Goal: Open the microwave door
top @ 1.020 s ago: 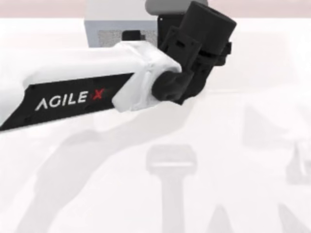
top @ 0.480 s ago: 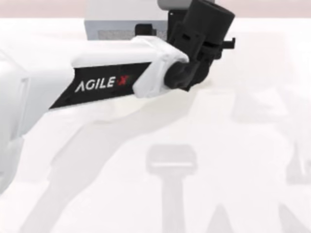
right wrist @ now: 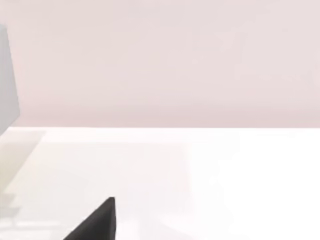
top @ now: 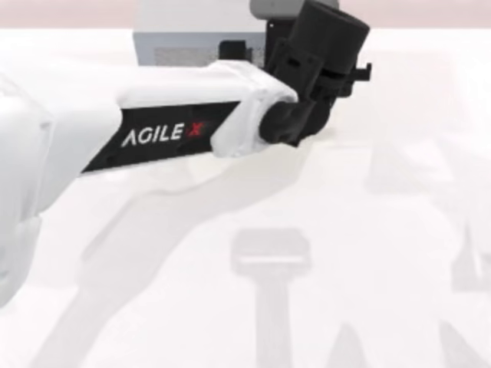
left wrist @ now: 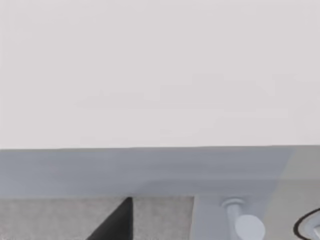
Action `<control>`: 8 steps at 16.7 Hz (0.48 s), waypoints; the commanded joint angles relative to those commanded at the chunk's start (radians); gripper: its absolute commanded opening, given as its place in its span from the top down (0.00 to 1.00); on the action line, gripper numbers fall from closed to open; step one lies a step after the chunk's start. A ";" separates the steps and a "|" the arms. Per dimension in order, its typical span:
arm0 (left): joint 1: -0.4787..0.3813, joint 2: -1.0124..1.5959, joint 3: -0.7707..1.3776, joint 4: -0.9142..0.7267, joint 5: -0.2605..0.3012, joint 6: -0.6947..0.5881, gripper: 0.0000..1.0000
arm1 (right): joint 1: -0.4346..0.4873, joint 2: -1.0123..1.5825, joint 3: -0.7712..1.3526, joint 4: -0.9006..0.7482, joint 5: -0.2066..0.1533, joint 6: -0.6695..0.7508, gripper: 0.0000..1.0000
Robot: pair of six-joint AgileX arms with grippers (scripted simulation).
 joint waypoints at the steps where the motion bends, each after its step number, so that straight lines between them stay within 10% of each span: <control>1: 0.000 0.000 0.000 0.000 0.000 0.000 0.30 | 0.000 0.000 0.000 0.000 0.000 0.000 0.00; 8: 0.000 0.000 0.000 0.000 0.000 0.000 0.83 | 0.000 0.000 0.000 0.000 0.000 0.000 0.00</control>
